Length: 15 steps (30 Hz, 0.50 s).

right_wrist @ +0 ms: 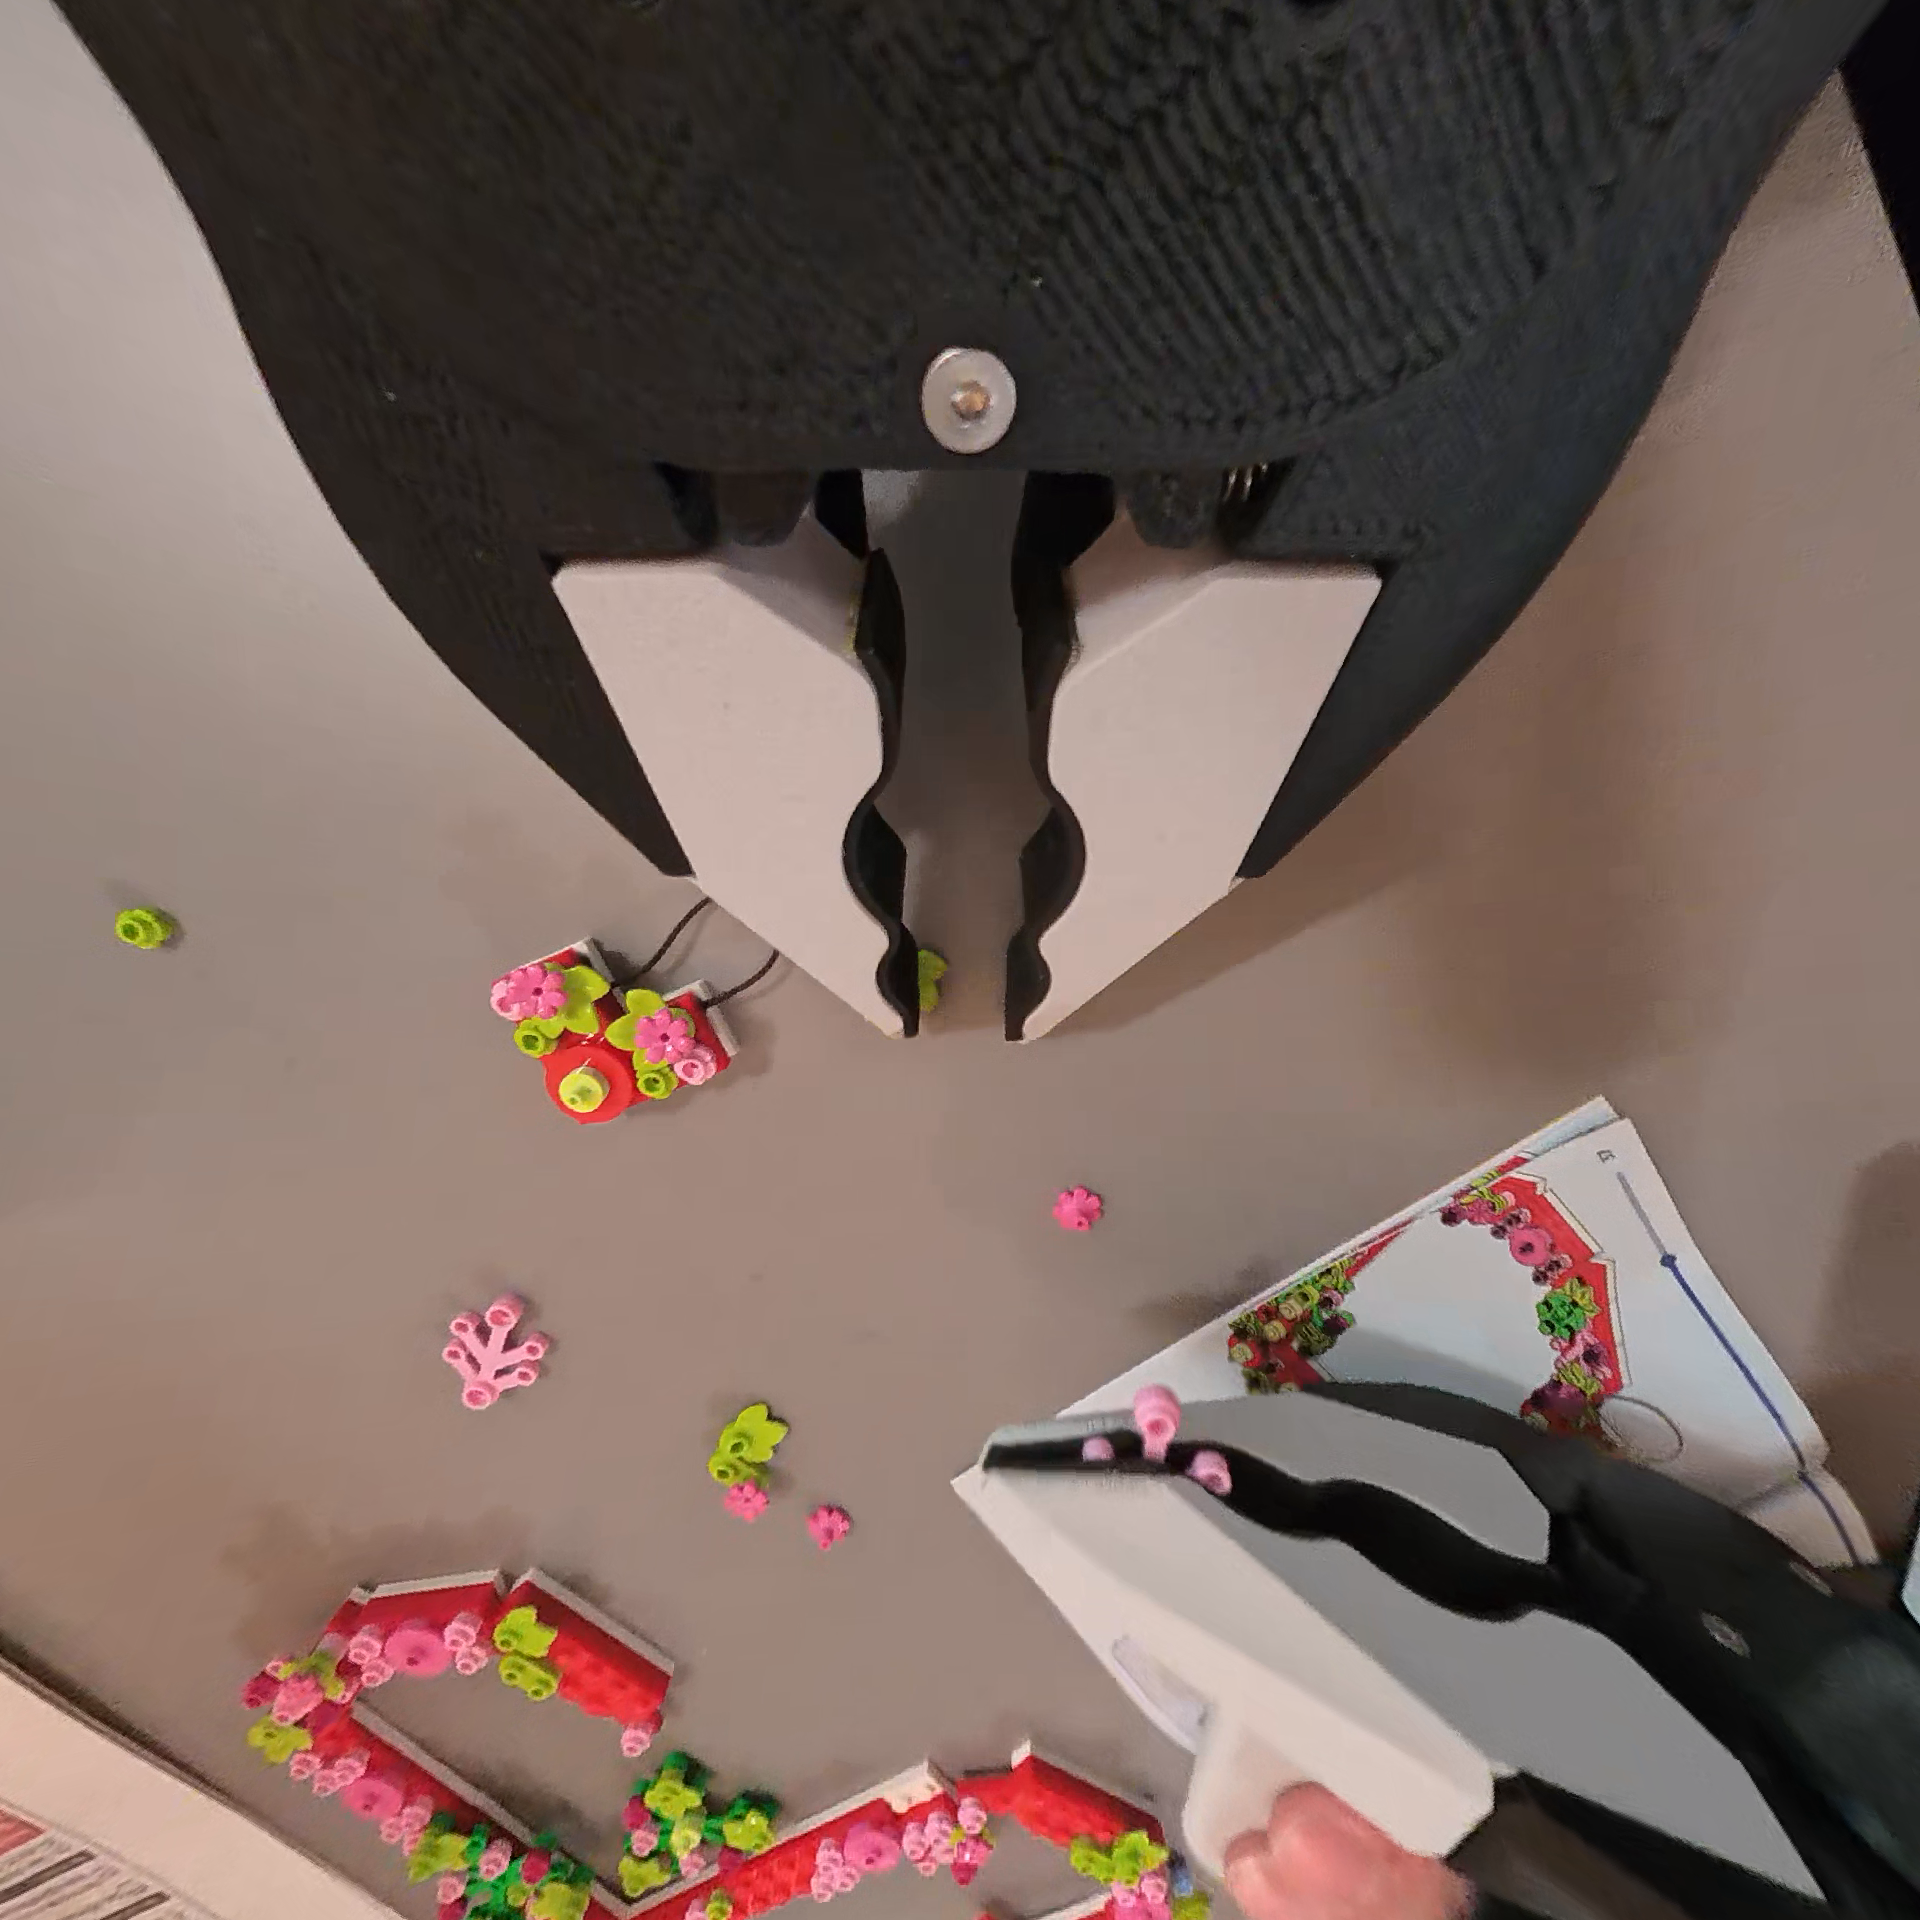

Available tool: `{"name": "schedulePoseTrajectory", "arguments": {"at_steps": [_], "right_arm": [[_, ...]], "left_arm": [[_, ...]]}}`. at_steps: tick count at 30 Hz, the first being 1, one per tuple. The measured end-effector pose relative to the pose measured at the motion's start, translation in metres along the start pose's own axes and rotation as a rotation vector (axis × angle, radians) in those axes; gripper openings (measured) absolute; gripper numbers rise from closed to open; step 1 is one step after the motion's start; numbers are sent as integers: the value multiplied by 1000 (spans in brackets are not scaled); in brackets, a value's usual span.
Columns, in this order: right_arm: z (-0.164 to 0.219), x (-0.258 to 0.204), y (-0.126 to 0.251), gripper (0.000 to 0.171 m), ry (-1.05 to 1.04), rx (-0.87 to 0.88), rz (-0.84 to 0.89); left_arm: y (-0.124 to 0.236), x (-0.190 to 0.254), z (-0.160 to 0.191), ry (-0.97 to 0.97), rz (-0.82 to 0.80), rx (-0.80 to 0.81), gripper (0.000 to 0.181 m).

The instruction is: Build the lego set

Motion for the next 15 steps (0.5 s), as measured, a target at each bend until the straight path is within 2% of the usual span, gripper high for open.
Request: {"name": "schedulePoseTrajectory", "arguments": {"at_steps": [1,9,15], "right_arm": [[0,1,1,14,-2,10,-11],[4,9,13,16,40,62,-73],[7,16,7,18,54,-11,-107]], "left_arm": [[0,0,0,2,1,2,0],[-2,5,-5,0,38,26,0],[-3,7,-8,-2,54,38,0]]}}
Point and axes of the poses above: each gripper's, where its closed fingertips meet, y back along the fingers, z out of its underside, x = y × z across the jaws, the point moved 10 cm from there along y, back along the fingers, and after that the axes turned 13 degrees about x, right-handed, at the moved point
